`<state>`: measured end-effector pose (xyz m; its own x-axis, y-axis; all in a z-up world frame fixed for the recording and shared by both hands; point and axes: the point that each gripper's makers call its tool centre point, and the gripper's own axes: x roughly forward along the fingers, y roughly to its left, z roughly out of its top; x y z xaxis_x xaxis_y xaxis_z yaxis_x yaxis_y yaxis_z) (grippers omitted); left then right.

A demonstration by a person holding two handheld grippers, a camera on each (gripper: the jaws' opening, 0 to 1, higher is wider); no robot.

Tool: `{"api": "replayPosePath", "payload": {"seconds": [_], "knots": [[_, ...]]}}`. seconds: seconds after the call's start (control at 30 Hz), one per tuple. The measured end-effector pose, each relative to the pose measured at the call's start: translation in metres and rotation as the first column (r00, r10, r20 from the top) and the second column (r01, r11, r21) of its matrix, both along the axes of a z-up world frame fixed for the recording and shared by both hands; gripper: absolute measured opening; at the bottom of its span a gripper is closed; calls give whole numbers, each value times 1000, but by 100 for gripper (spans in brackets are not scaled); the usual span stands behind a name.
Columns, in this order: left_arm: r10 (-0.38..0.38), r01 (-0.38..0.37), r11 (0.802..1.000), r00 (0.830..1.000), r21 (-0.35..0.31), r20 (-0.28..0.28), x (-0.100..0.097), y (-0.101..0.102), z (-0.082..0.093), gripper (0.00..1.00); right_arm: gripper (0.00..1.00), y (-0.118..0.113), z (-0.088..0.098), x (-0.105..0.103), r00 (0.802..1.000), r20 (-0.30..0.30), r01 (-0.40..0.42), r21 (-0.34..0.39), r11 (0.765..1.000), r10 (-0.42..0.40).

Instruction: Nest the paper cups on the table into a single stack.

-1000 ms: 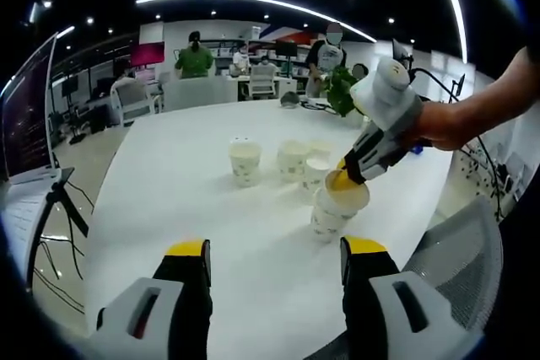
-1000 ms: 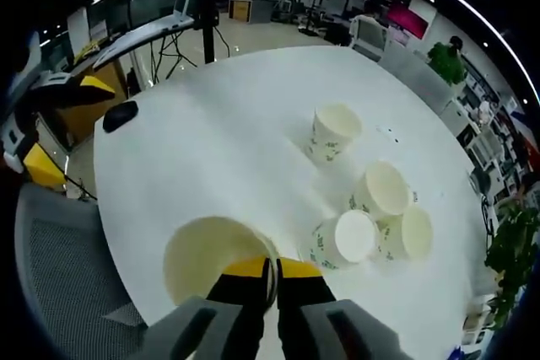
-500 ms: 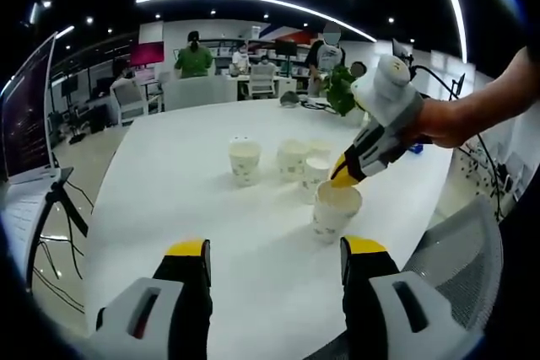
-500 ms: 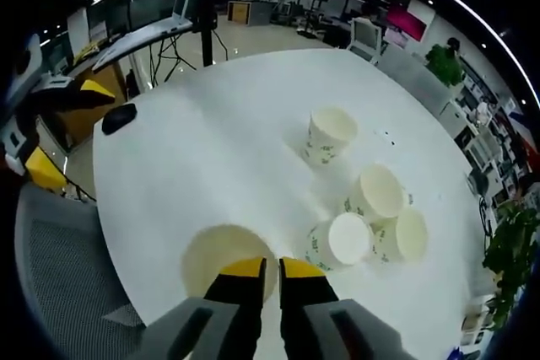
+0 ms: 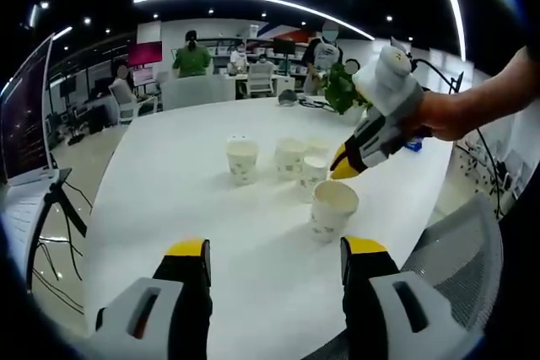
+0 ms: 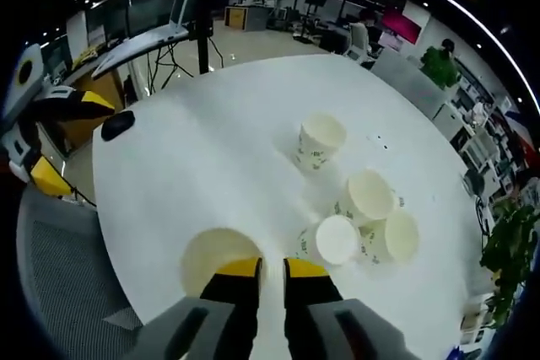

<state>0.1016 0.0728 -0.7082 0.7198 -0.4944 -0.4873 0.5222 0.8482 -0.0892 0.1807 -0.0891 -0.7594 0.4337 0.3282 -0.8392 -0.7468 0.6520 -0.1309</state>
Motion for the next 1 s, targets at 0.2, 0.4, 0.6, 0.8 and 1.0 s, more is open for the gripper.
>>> {"api": "replayPosePath", "payload": {"seconds": [0.2,0.4,0.6,0.8,1.0], "knots": [[-4,4,1000,1000,3,1,0,-1,1,61,10,-7,3,7,1000,12,21,14,1000,-21],[-5,5,1000,1000,6,-3,0,0,-2,61,12,-14,9,13,998,26,50,26,998,-50],[-3,3,1000,1000,10,-6,-1,2,-2,61,15,-25,10,24,995,37,88,28,996,-89],[1,-1,1000,1000,14,-7,-4,3,1,61,20,-30,9,30,993,41,108,21,994,-108],[5,-4,1000,1000,17,-9,-2,7,-4,61,24,-34,7,36,991,41,123,18,992,-123]]}}
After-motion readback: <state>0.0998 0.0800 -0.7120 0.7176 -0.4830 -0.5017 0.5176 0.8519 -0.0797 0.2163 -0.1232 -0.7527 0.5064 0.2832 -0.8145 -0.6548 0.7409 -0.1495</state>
